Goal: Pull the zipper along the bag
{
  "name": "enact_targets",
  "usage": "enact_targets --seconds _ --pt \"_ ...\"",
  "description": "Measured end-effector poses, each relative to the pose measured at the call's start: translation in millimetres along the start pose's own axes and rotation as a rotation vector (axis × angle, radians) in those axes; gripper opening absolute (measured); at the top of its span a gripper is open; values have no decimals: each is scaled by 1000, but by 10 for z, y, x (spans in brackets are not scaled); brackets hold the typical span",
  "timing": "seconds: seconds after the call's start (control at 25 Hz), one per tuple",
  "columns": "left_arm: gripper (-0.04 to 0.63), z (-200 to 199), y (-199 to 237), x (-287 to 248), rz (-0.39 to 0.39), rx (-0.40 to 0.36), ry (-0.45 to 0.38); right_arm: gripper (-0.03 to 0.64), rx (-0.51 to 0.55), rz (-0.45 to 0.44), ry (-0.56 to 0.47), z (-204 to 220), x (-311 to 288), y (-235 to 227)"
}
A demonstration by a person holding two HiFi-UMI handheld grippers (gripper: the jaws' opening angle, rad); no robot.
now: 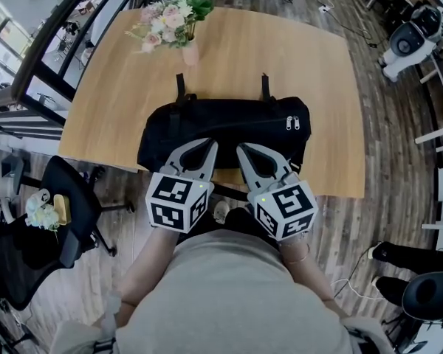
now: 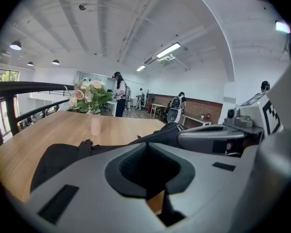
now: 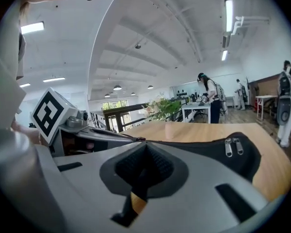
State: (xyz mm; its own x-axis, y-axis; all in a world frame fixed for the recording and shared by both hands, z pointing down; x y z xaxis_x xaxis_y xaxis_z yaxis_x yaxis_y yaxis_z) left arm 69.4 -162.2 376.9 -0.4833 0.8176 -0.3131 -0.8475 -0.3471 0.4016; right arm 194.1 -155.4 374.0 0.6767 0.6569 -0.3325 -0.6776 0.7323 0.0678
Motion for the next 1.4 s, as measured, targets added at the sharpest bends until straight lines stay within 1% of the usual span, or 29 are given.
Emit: enact_targets --seconds 0.16,0.32,0.64,0.88,1.4 --pt "28 50 41 26 -19 7 18 6 7 -20 26 41 -40 22" --pt "28 82 43 25 -12 14 30 6 2 -41 35 61 -74 44" --pt "27 149 -6 -7 14 24 61 6 -11 -19 52 114 -119 -38" --pt "26 112 11 -49 21 26 54 6 -8 -11 44 102 -135 -61" --pt "26 154 -20 -102 36 13 82 6 -18 -12 59 163 -166 -69"
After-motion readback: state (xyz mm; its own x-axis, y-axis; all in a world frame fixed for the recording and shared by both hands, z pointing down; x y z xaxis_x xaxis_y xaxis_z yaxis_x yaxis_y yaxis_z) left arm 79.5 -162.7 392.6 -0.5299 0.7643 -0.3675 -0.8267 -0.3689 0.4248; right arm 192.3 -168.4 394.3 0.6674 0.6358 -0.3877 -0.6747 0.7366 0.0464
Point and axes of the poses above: the fingertips, and each gripper's own axes: x backward along the fingers, y to its left, z out of its underside, the point moved 6 cm from there along x, backward along the fingers, and after that the axes turned 11 degrees about x, right-handed, at the moved point
